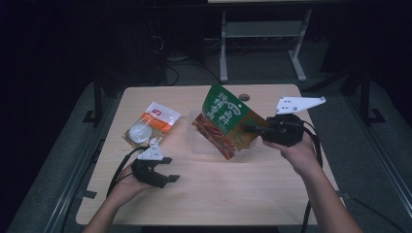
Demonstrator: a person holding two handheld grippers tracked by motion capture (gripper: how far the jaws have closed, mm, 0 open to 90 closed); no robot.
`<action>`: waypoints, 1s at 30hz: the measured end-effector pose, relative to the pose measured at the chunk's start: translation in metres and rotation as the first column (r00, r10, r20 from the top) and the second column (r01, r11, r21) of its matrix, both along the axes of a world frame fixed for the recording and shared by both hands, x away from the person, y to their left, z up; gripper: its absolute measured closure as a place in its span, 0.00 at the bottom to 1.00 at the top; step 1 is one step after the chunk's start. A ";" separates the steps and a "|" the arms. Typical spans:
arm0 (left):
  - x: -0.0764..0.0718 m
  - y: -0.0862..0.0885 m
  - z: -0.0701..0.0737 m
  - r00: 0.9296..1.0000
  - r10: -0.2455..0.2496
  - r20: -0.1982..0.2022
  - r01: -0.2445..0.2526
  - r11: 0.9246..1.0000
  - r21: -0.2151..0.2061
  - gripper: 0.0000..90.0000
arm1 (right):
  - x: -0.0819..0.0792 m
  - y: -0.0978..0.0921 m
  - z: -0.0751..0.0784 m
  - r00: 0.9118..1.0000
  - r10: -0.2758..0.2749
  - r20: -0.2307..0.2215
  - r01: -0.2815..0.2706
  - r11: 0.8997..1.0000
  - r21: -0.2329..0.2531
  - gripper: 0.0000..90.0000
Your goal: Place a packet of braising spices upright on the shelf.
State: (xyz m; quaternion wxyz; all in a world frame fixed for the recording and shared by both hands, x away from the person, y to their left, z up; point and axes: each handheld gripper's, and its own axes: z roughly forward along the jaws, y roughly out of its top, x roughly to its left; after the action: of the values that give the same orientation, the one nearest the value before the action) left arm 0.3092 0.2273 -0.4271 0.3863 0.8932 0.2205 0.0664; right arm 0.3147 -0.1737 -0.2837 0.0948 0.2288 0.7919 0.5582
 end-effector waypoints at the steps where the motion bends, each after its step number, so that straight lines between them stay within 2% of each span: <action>1: 0.000 0.000 0.000 1.000 0.000 -0.001 0.000 1.000 0.002 0.30 | 0.002 -0.001 0.001 1.000 -0.010 0.001 0.010 1.000 -0.002 1.00; 4: 0.000 -0.001 -0.001 1.000 -0.002 -0.003 0.002 1.000 0.009 0.29 | 0.011 -0.006 0.006 0.999 -0.051 0.000 0.051 0.999 0.000 1.00; 10: 0.000 -0.002 -0.002 1.000 -0.005 -0.005 0.005 1.000 0.017 0.29 | 0.023 -0.009 0.011 0.996 -0.092 0.012 0.092 0.996 -0.015 1.00; 14: 0.001 -0.002 -0.003 1.000 -0.004 -0.007 0.004 1.000 0.021 0.27 | 0.033 -0.009 0.011 0.992 -0.127 0.005 0.127 0.992 -0.022 1.00; 22: 0.000 -0.003 -0.004 1.000 -0.009 -0.013 0.009 0.999 0.031 0.25 | 0.046 -0.008 0.001 0.983 -0.180 -0.023 0.179 0.983 -0.033 1.00; 30: 0.001 -0.003 -0.005 1.000 -0.007 -0.011 0.008 0.999 0.031 0.24 | 0.053 -0.009 -0.010 0.979 -0.200 -0.045 0.198 0.979 -0.039 1.00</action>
State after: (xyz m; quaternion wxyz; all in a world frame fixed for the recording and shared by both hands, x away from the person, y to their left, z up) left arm 0.3097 0.2241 -0.4316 0.3715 0.9002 0.2182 0.0632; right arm 0.3673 -0.1832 -0.2940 0.1347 0.3189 0.7765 0.5264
